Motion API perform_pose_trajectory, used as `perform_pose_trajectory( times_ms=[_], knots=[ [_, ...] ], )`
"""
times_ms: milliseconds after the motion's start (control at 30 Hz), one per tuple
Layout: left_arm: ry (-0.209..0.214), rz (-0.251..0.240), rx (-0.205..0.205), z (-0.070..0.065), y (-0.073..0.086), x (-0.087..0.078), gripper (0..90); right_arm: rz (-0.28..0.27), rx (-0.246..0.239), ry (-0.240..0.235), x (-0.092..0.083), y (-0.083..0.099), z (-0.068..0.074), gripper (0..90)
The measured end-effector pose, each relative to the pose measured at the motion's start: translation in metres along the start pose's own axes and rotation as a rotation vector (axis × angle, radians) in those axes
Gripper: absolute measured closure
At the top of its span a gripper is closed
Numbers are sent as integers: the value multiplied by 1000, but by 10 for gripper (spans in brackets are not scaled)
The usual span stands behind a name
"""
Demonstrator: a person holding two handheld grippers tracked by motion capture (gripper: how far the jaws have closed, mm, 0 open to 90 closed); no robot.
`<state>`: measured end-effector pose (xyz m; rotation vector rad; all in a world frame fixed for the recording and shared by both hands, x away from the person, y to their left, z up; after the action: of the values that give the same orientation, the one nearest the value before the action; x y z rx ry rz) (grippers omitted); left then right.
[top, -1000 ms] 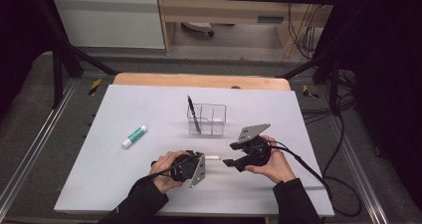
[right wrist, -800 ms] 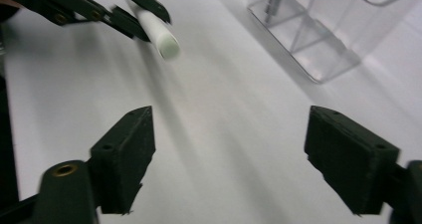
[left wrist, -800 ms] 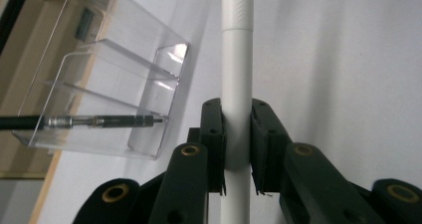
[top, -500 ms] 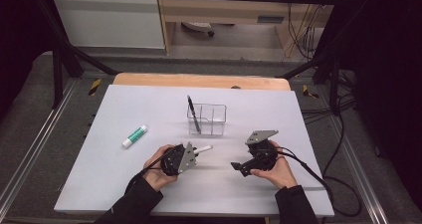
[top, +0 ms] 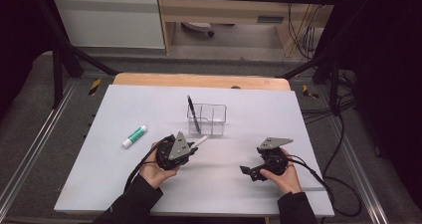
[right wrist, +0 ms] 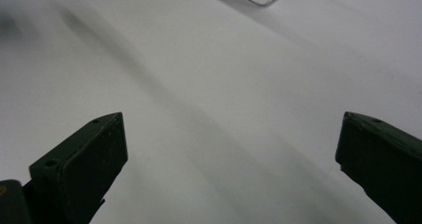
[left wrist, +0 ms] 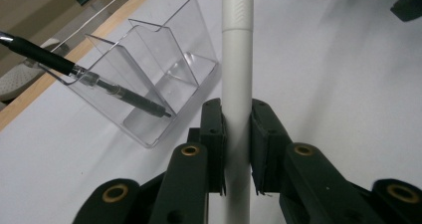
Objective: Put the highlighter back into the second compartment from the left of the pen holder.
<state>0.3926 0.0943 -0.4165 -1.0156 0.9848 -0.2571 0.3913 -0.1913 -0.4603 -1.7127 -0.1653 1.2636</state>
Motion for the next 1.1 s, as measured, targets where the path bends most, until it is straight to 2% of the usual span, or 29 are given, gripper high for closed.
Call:
perform_pose_trajectory(
  times_ms=[233, 300, 500, 1100],
  knots=[
    [7, -51, -122, 7, -9, -4, 775, -3, 15, 33, -4, 14, -5, 6],
    [12, -59, -147, 8, -12, -4, 775, -6, 28, 27, -5, 17, -6, 6],
    [10, -89, -199, 13, -21, -6, 775, 18, 31, 44, -8, 26, -9, 6],
    [14, -163, -317, 30, -53, 0, 775, 15, 22, 45, -10, 32, -10, 6]
  ],
)
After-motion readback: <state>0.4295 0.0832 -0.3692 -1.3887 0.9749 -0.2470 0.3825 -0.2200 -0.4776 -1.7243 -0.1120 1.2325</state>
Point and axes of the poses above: each handheld gripper's, and its own axes: x roughly forward along the jaws, y roughly out of its underside, z roughly to its left, the point moved 4 cm from there along x, roughly forward along the jaws, and after that the axes turned 9 degrees about -x, right-handed, at the moved point
